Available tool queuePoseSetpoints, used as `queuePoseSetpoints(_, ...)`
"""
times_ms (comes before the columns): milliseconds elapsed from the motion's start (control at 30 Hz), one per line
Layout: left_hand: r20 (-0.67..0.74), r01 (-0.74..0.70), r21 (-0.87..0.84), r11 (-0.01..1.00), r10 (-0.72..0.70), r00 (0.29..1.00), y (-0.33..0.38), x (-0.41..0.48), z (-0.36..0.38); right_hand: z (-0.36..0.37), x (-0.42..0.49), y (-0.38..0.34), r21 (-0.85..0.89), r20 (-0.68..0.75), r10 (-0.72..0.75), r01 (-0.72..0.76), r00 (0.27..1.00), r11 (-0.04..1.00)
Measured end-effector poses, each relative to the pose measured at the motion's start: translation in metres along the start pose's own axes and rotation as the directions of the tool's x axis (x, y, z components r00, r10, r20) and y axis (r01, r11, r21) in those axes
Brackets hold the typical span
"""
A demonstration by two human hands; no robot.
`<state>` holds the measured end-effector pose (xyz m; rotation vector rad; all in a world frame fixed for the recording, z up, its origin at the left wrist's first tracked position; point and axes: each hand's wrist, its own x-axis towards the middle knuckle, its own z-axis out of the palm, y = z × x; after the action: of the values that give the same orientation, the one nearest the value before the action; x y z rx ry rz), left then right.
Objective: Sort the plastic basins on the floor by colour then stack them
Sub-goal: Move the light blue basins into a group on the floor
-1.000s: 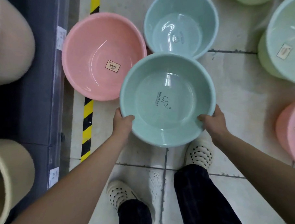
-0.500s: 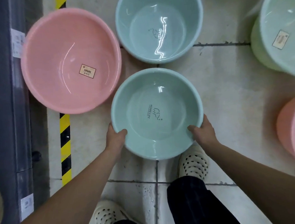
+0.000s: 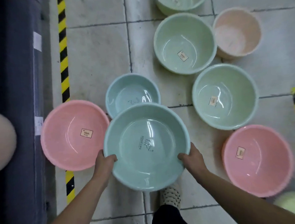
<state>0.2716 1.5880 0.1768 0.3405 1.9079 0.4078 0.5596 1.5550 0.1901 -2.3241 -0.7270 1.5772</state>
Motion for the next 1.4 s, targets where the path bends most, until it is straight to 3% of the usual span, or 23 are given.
queuePoseSetpoints(200, 0.004, -0.155, 0.04, 0.987, 0.155, 0.988, 0.116, 0.016, 0.005, -0.023, 0.027, -0.095, -0.025, -0.056, -0.036, 0.034, 0.998, 0.999)
queuePoseSetpoints(400, -0.009, -0.246, 0.126, 0.961, 0.25, 0.968, 0.158, 0.106, 0.024, 0.011, 0.1, -0.132, 0.088, -0.072, -0.007, 0.013, 0.997, 0.996)
queuePoseSetpoints(567, 0.029, -0.246, 0.186, 0.951, 0.245, 0.969, 0.15, 0.165, 0.036, 0.049, 0.159, -0.114, 0.123, -0.049, 0.035, -0.029, 0.998, 0.992)
queuePoseSetpoints(733, 0.012, -0.236, 0.206, 0.95, 0.239, 0.971, 0.128, 0.204, 0.05, 0.068, 0.192, -0.089, 0.211, -0.113, 0.069, -0.044, 0.991, 0.976)
queuePoseSetpoints(1067, 0.058, -0.273, 0.279, 0.921, 0.267, 0.962, 0.101, 0.219, 0.093, 0.073, 0.224, -0.036, 0.234, -0.146, 0.177, -0.14, 0.973, 0.962)
queuePoseSetpoints(1267, 0.051, -0.247, 0.284, 0.926, 0.243, 0.969, 0.083, 0.241, 0.11, 0.077, 0.227, -0.01, 0.285, -0.114, 0.109, -0.072, 0.988, 0.956)
queuePoseSetpoints(1400, 0.056, -0.252, 0.287, 0.924, 0.246, 0.968, 0.092, 0.215, 0.108, 0.06, 0.202, -0.011, 0.314, -0.173, 0.084, -0.026, 0.981, 0.949)
